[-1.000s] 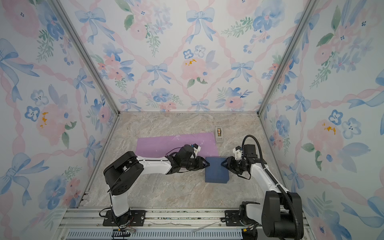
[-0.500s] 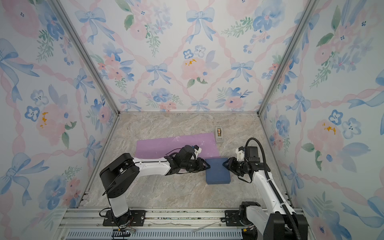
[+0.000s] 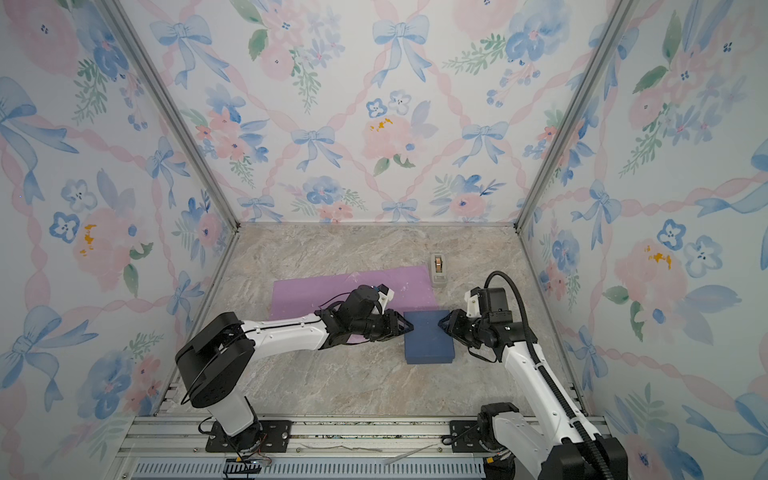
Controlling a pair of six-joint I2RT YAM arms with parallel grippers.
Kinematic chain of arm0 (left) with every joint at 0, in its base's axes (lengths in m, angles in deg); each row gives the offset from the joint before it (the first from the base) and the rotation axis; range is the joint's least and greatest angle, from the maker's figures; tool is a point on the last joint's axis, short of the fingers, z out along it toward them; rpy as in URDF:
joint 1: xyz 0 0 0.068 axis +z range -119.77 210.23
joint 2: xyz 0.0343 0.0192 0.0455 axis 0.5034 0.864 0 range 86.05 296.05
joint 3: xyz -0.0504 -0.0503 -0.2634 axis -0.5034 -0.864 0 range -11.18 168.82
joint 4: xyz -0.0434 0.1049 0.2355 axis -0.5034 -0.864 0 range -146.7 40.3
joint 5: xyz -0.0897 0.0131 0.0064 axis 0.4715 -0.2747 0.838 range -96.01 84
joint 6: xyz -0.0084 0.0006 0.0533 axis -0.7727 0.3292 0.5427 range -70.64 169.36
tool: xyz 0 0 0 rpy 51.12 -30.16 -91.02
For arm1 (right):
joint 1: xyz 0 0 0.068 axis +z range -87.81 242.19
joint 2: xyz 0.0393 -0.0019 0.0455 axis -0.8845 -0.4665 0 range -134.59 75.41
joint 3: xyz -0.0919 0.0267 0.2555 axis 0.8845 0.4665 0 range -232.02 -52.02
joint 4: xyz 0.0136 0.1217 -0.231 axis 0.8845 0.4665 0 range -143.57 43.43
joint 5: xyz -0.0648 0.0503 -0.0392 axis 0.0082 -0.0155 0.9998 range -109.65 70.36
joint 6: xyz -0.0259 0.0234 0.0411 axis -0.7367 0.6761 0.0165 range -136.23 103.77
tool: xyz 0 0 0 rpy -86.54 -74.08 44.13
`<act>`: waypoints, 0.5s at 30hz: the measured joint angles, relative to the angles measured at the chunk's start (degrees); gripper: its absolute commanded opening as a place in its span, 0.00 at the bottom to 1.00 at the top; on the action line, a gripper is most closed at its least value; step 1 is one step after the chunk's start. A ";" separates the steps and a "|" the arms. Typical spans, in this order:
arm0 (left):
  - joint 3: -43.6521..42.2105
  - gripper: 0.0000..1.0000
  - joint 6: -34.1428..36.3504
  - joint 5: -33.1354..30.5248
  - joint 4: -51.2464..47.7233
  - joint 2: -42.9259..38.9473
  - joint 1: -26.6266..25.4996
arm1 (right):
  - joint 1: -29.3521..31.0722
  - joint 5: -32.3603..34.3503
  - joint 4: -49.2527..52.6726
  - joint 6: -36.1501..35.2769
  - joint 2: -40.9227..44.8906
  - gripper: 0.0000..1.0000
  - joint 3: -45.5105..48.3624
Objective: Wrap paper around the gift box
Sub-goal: 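Lift the blue box with both grippers and carry it onto the paper's center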
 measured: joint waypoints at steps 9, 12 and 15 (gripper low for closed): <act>-6.64 0.35 -0.17 0.07 0.02 -7.82 4.79 | 10.78 4.26 -2.43 5.97 -5.66 0.44 -5.14; -8.44 0.35 -0.15 0.17 -0.28 -9.94 7.15 | 14.10 5.64 -4.48 7.89 -9.46 0.44 -7.23; -9.73 0.35 0.11 0.66 -1.38 -12.04 10.14 | 16.90 6.84 -6.64 9.49 -13.44 0.44 -9.66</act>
